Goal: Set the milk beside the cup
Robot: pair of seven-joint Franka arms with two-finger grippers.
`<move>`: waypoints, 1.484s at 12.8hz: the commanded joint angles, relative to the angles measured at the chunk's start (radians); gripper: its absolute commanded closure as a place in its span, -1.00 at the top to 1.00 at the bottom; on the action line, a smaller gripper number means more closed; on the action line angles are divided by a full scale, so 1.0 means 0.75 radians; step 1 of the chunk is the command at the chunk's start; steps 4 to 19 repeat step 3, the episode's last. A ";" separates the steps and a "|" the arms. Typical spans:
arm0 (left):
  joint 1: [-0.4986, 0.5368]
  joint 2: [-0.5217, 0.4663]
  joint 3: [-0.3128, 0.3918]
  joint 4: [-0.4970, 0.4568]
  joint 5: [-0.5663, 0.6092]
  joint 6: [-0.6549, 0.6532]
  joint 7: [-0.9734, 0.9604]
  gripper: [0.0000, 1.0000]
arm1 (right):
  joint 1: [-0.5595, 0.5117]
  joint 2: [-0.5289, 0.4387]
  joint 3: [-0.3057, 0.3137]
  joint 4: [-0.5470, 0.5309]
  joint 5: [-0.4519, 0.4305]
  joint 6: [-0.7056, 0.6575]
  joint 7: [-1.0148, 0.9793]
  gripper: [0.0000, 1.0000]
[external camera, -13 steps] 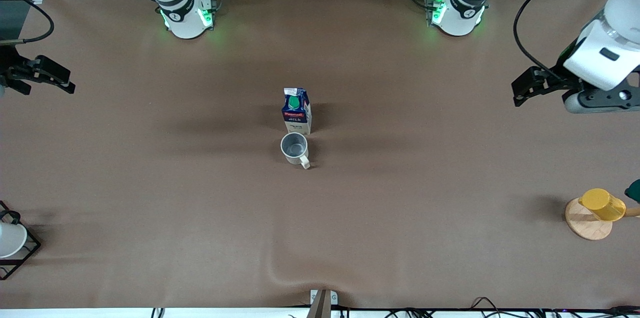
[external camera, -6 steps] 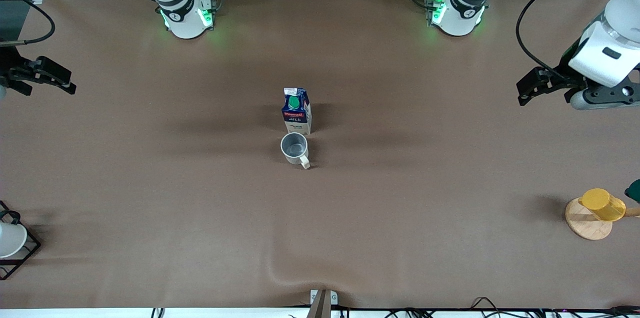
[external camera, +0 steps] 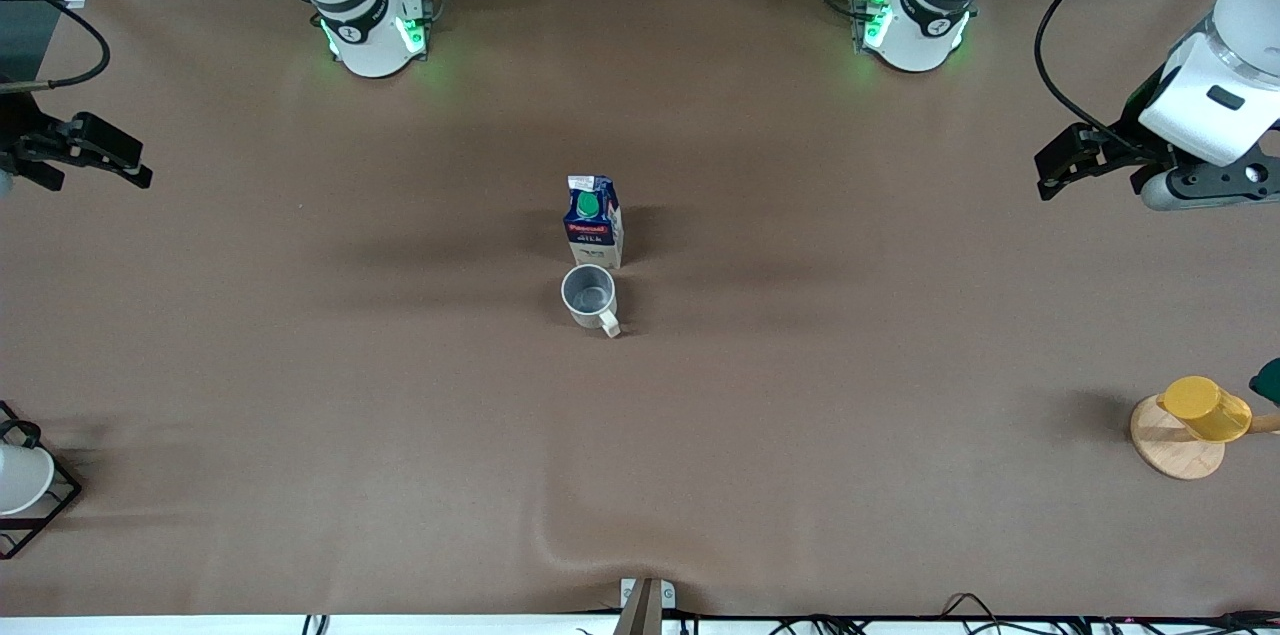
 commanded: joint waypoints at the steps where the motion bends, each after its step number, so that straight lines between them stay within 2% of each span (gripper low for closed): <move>1: 0.012 0.002 0.006 0.036 -0.029 -0.065 0.034 1.00 | -0.004 0.017 0.005 0.033 -0.006 -0.015 -0.002 1.00; 19: 0.010 -0.002 0.008 0.038 -0.031 -0.086 0.034 1.00 | -0.002 0.017 0.005 0.033 -0.006 -0.015 -0.002 1.00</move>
